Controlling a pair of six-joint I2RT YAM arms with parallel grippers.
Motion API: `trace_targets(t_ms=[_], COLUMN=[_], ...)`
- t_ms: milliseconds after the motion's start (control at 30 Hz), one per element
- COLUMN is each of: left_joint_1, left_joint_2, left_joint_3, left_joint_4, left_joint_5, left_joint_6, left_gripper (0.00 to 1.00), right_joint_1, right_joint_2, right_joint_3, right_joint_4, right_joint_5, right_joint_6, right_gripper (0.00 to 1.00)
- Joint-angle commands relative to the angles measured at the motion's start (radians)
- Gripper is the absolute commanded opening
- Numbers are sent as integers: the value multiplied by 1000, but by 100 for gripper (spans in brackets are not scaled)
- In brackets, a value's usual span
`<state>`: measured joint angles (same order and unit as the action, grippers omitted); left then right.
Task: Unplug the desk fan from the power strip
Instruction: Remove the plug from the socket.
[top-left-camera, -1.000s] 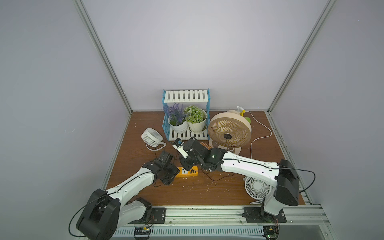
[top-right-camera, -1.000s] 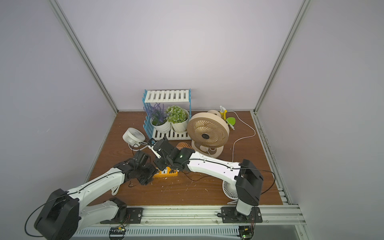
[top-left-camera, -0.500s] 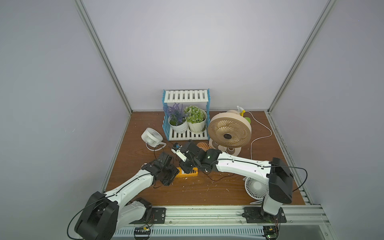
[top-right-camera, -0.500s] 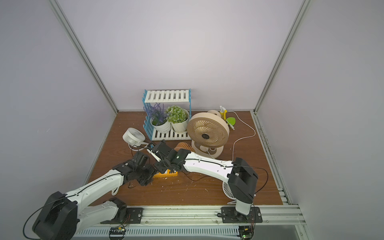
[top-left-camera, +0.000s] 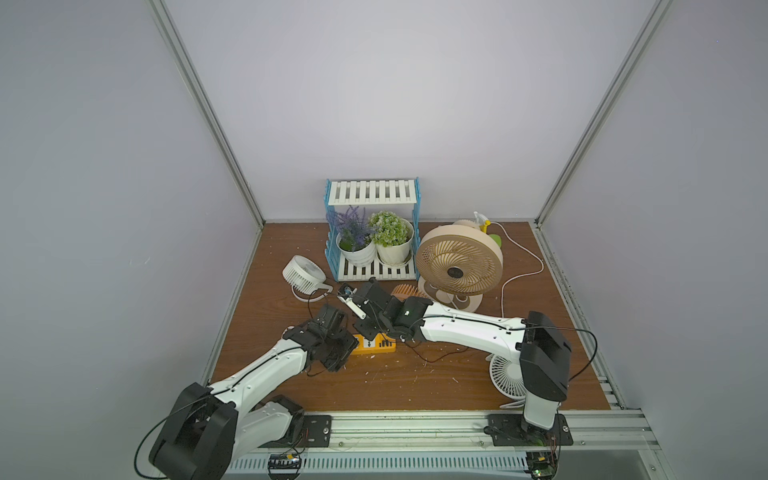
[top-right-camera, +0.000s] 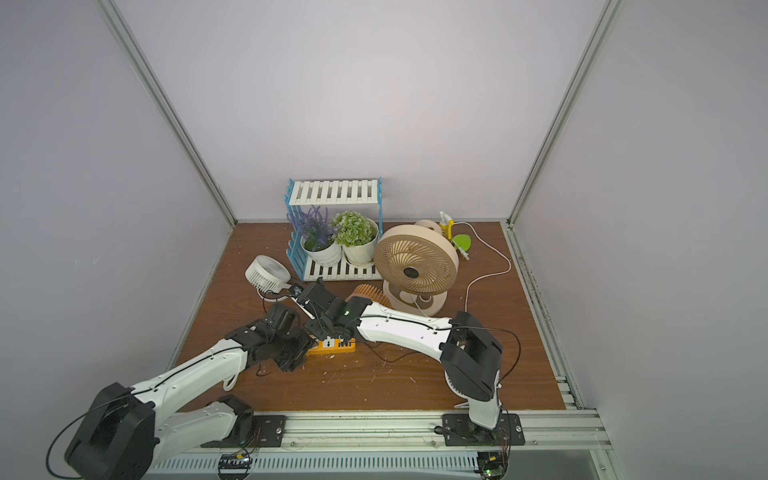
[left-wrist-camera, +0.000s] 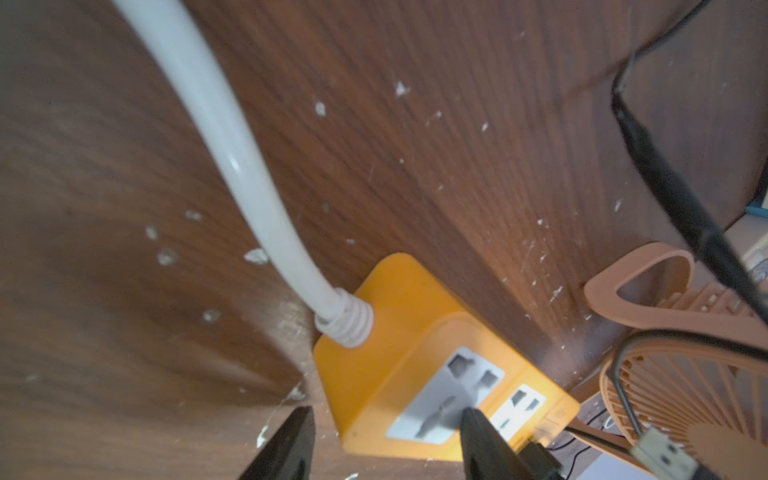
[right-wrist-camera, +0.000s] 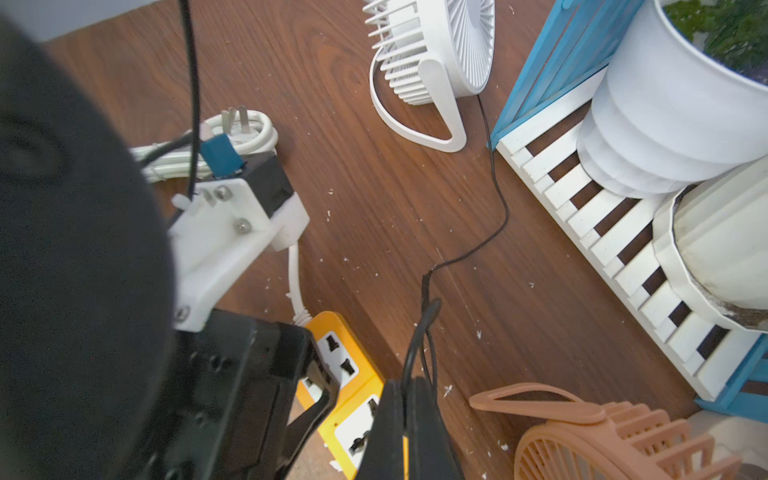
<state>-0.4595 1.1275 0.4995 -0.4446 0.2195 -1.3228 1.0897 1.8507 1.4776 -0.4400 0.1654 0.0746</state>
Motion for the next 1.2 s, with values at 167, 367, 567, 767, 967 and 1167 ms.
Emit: trace_targets(t_ms=[167, 367, 567, 767, 967, 1167], left_joint_1=[8, 8, 8, 8, 8, 8], left_joint_2=[31, 28, 34, 45, 40, 36], left_joint_3=[-50, -48, -45, -47, -47, -43], left_joint_4=[-125, -123, -124, -116, -120, -114], left_joint_5=[-50, -50, -49, -43, -44, -42], left_joint_6=[-7, -13, -15, -12, -6, -5], left_gripper=[59, 59, 59, 59, 59, 59], right_joint_1=[22, 22, 21, -1, -12, -46], right_joint_2=[36, 7, -153, -203, -191, -179], right_joint_3=[-45, -27, -113, -219, -227, -186], right_joint_4=[44, -8, -1, -18, -21, -72], right_joint_5=[70, 48, -24, -74, -104, -111], right_joint_6=[-79, -60, 49, 275, 352, 339], right_gripper=[9, 41, 47, 41, 39, 40])
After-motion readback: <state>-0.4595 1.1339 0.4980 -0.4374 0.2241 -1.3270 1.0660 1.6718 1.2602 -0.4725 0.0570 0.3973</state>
